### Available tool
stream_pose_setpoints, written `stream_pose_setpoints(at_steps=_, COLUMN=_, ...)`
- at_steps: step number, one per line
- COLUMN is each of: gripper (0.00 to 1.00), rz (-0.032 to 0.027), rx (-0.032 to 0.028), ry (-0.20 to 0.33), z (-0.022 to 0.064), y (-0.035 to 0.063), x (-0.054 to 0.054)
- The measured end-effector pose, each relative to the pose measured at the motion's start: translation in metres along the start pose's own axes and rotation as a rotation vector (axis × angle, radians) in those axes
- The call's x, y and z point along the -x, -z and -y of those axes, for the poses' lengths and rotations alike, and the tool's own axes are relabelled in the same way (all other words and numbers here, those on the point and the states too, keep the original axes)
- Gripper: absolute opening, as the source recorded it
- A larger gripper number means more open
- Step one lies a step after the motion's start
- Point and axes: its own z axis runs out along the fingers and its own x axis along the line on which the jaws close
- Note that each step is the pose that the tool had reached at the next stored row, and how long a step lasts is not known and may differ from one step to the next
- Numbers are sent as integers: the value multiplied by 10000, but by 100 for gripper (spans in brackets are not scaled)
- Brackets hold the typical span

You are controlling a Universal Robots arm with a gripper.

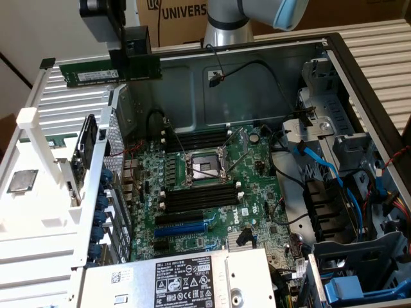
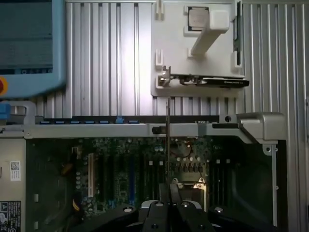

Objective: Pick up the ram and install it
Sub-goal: 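Pick up the ram and move it above insertion slot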

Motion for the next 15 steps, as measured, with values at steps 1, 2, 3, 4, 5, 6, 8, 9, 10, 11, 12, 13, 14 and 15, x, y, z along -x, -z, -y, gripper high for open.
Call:
stream_pose_setpoints(at_steps=1, gripper=12, rz=-1, rx=0, ry=0, z=48, y=-17, x=1)
stream_pose_setpoints(at_steps=2, gripper=12, rz=-1, rx=1, ry=0, z=94, y=-34, x=1)
stream_pose_setpoints(at_steps=3, gripper=12, rz=0, rx=0, ry=0, z=140, y=-51, x=2)
stream_pose_setpoints(at_steps=4, gripper=12, rz=0, rx=1, ry=0, z=186, y=-67, x=3)
stream_pose_setpoints(at_steps=5, gripper=12, rz=-1, rx=0, ry=0, z=232, y=-84, x=4)
stream_pose_setpoints(at_steps=6, gripper=12, rz=-1, rx=0, ry=-1, z=278, y=-100, x=4)
stream_pose_setpoints(at_steps=8, gripper=12, rz=0, rx=0, ry=0, z=417, y=-151, x=7)
stream_pose_setpoints(at_steps=9, gripper=12, rz=-1, rx=0, ry=0, z=465, y=-168, x=7)
stream_pose_setpoints(at_steps=10, gripper=12, rz=-1, rx=0, ry=0, z=510, y=-185, x=7)
stream_pose_setpoints(at_steps=11, gripper=12, rz=0, rx=0, ry=0, z=545, y=-201, x=3)
stream_pose_setpoints(at_steps=12, gripper=12, rz=1, rx=-1, ry=0, z=571, y=-220, x=-6)
stream_pose_setpoints(at_steps=13, gripper=12, rz=0, rx=-4, ry=0, z=603, y=-254, x=-28)
stream_pose_setpoints(at_steps=14, gripper=12, rz=0, rx=-5, ry=0, z=617, y=-271, x=-41)
stream_pose_setpoints(at_steps=15, gripper=12, rz=0, rx=-6, ry=0, z=631, y=-289, x=-54)
